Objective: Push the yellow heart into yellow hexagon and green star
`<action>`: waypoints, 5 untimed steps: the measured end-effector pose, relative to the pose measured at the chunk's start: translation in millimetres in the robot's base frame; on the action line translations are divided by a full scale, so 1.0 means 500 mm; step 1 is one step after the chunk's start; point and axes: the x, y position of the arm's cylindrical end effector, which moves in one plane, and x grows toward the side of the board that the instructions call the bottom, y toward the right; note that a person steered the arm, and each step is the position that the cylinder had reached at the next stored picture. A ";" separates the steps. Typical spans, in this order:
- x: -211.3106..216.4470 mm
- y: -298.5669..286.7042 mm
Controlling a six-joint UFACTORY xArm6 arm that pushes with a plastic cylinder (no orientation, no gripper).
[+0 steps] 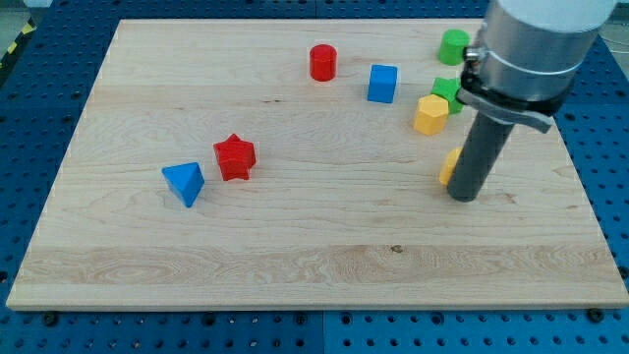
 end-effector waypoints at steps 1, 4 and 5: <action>-0.007 0.044; -0.005 -0.002; 0.042 -0.024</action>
